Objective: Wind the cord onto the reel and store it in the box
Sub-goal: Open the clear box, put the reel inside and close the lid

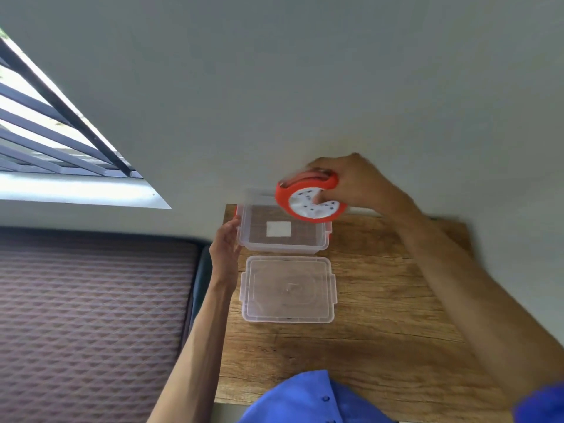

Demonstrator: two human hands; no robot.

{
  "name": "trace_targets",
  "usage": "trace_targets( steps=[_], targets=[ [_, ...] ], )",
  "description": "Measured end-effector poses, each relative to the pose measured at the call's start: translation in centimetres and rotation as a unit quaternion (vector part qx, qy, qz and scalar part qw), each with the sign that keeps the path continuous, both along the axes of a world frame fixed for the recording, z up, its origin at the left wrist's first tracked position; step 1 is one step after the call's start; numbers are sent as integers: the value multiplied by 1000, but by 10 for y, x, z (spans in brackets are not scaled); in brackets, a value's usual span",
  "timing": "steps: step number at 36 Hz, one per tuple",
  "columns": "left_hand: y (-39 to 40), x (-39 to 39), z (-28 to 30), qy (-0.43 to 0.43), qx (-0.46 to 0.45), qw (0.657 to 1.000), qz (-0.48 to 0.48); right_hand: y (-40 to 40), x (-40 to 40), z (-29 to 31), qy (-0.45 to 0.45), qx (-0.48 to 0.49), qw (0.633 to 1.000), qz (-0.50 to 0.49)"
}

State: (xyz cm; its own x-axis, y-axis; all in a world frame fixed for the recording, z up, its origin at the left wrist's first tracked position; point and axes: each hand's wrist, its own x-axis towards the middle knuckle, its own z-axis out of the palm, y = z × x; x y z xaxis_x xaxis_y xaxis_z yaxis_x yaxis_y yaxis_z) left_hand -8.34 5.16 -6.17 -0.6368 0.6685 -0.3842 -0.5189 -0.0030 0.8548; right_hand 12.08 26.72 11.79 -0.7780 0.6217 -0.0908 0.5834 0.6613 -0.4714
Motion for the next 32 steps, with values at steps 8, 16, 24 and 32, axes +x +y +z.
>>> trace_targets(
  steps=[8, 16, 24, 32],
  targets=[
    [4, 0, 3, -33, -5, 999, 12, -6, -100, -83, -195, -124, 970, 72],
    [3, -6, -9, 4, -36, 999, -23, -37, -85, -150, -183, 216, 959, 26],
    [6, -6, -10, 38, -70, 996, -42, -49, -44, -134, 5, 119, 988, -102],
    [-37, 13, -26, 171, -322, 931, 24, -121, 104, -178, -42, -261, 896, -356]
  ],
)
